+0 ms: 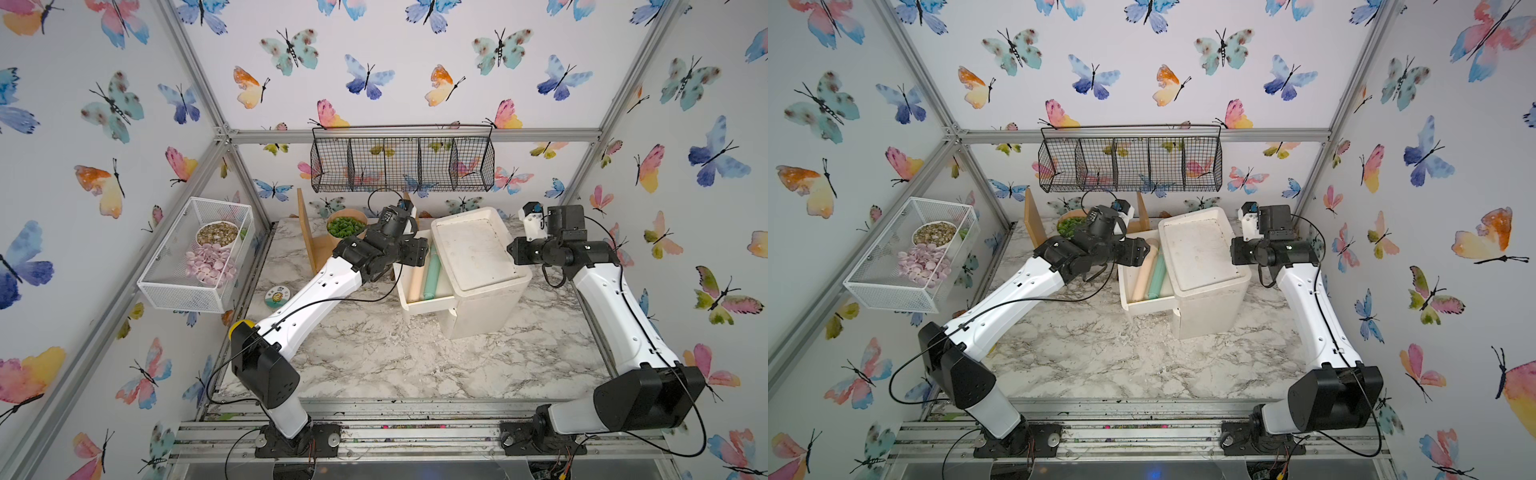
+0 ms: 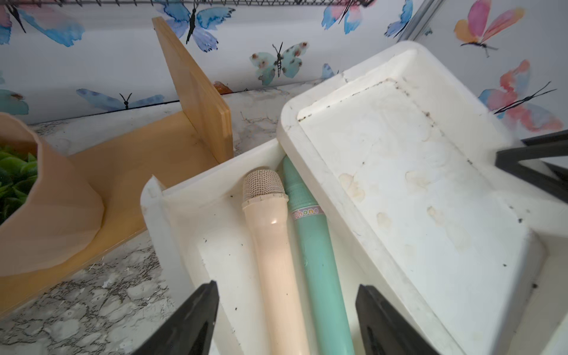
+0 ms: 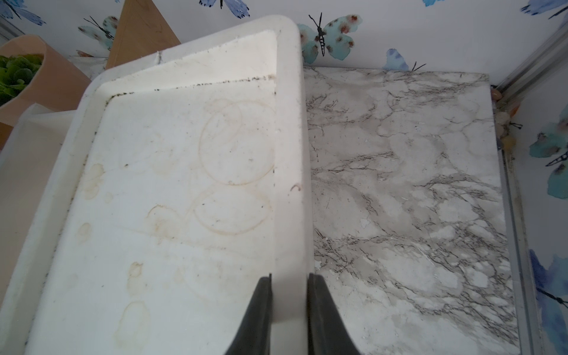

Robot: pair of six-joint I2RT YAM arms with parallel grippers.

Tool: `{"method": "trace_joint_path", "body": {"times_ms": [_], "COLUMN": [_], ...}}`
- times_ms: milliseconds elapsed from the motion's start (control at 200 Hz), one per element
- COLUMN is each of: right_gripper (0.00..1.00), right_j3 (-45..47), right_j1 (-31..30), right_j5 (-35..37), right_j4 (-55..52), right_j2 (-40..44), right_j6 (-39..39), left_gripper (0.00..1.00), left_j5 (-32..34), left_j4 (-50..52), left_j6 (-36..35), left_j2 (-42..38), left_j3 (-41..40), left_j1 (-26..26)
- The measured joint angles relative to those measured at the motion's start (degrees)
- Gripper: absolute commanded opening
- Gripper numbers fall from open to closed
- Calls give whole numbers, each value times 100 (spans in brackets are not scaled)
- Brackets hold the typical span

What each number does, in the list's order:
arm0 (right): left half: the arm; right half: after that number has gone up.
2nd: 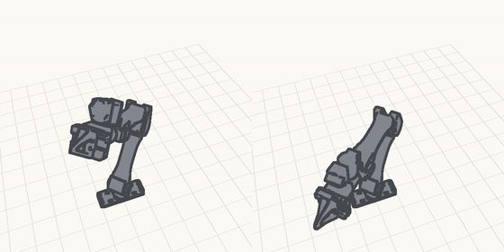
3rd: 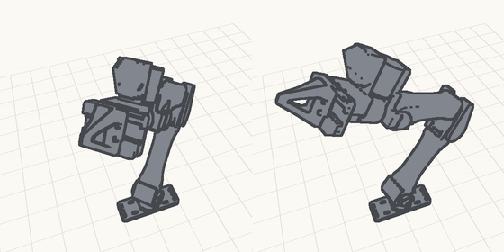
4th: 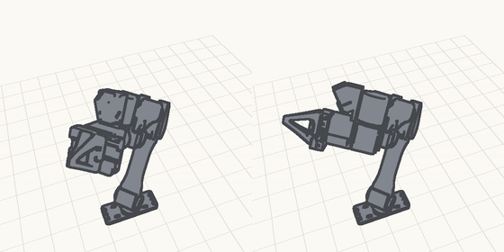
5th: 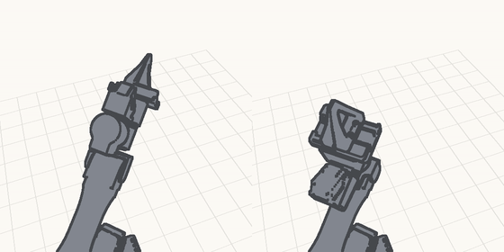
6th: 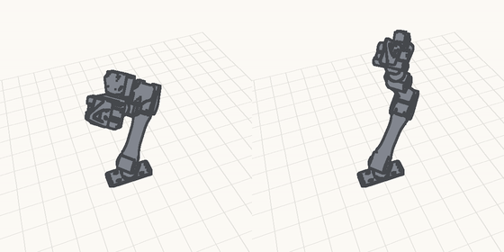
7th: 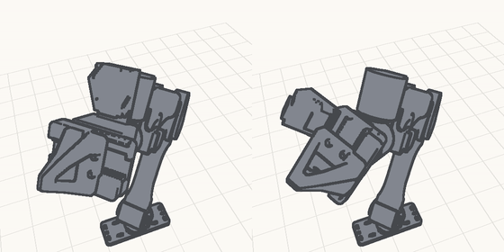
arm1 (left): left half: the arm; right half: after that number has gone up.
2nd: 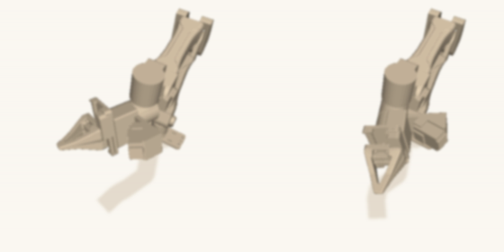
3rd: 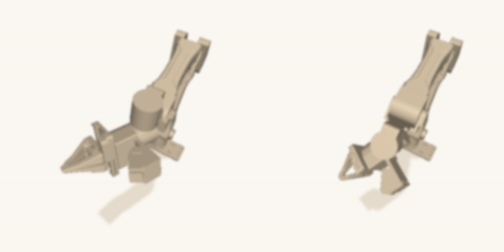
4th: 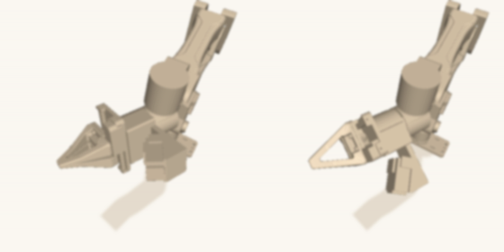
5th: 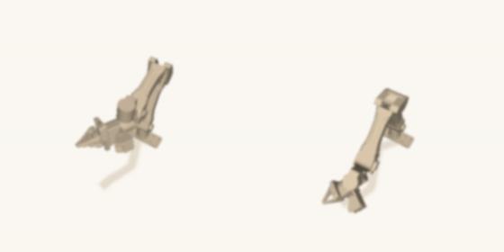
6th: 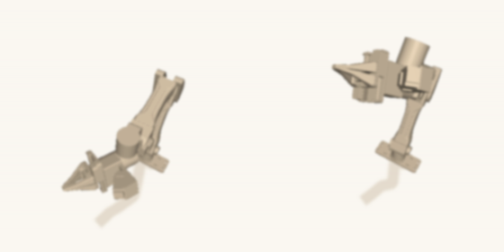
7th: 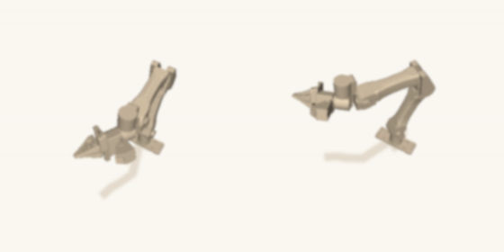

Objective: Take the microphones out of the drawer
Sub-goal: Pick up the microphone from the drawer.

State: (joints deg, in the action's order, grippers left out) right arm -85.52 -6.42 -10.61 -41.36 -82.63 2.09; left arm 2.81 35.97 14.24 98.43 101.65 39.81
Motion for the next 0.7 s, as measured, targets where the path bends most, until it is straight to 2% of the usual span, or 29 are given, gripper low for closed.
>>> {"method": "trace_joint_path", "body": {"times_ms": [175, 420, 701], "right_gripper": [5, 5, 6], "right_j3": [22, 50, 52], "right_j1": [0, 0, 0], "right_j5": [-17, -33, -33], "right_j4": [22, 57, 61], "right_j2": [4, 26, 26], "right_j6": [0, 0, 0], "left_gripper": [70, 63, 63], "left_j5": [352, 754, 1167], "left_j4": [446, 767, 811], "left_j6": [-166, -280, -444], "left_j2": [566, 822, 1093], "left_j3": [337, 350, 527], "left_j1": [146, 232, 361]}}
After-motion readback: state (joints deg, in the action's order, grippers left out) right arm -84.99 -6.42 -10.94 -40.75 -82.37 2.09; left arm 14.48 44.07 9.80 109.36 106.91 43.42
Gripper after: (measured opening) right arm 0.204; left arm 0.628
